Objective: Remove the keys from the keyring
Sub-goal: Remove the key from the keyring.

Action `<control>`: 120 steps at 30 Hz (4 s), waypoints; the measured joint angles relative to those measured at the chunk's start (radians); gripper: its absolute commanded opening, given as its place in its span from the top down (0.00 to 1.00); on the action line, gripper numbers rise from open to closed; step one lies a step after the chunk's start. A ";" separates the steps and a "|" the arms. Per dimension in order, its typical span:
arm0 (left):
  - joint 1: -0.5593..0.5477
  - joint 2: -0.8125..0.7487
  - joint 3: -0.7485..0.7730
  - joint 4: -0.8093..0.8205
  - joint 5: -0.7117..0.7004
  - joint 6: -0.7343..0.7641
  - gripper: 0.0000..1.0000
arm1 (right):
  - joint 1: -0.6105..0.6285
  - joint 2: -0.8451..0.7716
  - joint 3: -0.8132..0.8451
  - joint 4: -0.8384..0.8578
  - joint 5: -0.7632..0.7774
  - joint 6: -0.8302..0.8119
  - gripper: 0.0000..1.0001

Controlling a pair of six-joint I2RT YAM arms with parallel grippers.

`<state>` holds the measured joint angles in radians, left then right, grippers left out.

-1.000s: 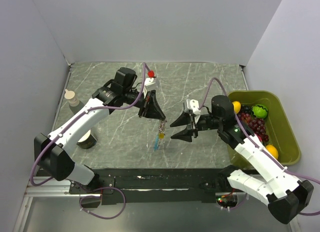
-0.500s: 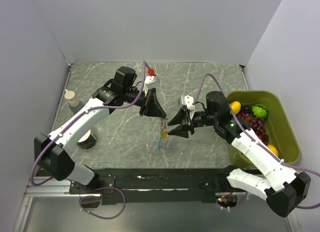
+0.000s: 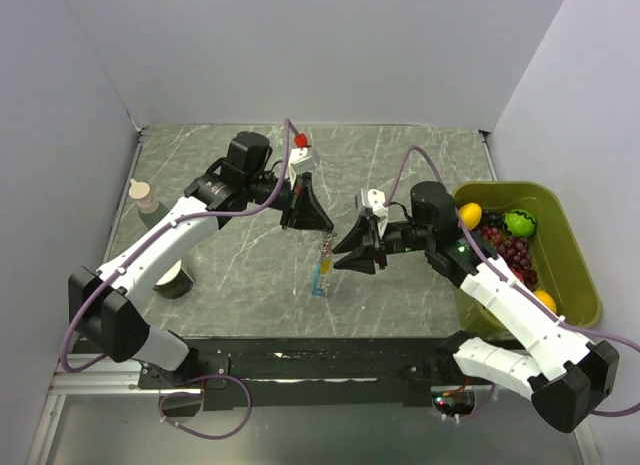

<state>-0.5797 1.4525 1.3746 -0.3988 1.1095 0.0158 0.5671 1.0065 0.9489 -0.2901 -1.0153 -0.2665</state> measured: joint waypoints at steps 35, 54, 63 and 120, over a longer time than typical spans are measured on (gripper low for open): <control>0.029 -0.007 -0.061 0.103 -0.008 -0.084 0.99 | 0.006 0.079 -0.001 0.058 0.034 0.070 0.58; 0.047 -0.018 -0.079 0.164 -0.017 -0.161 0.99 | 0.017 0.080 -0.023 0.103 0.132 0.116 0.43; 0.057 -0.034 -0.095 0.187 -0.018 -0.183 0.99 | 0.026 0.085 -0.024 0.135 0.220 0.144 0.47; 0.083 -0.034 -0.134 0.266 -0.085 -0.253 0.99 | 0.057 0.080 -0.024 0.154 0.242 0.149 0.54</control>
<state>-0.4965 1.4181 1.2404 -0.1329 1.0245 -0.2367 0.6239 1.0870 0.9253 -0.1364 -0.7731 -0.1177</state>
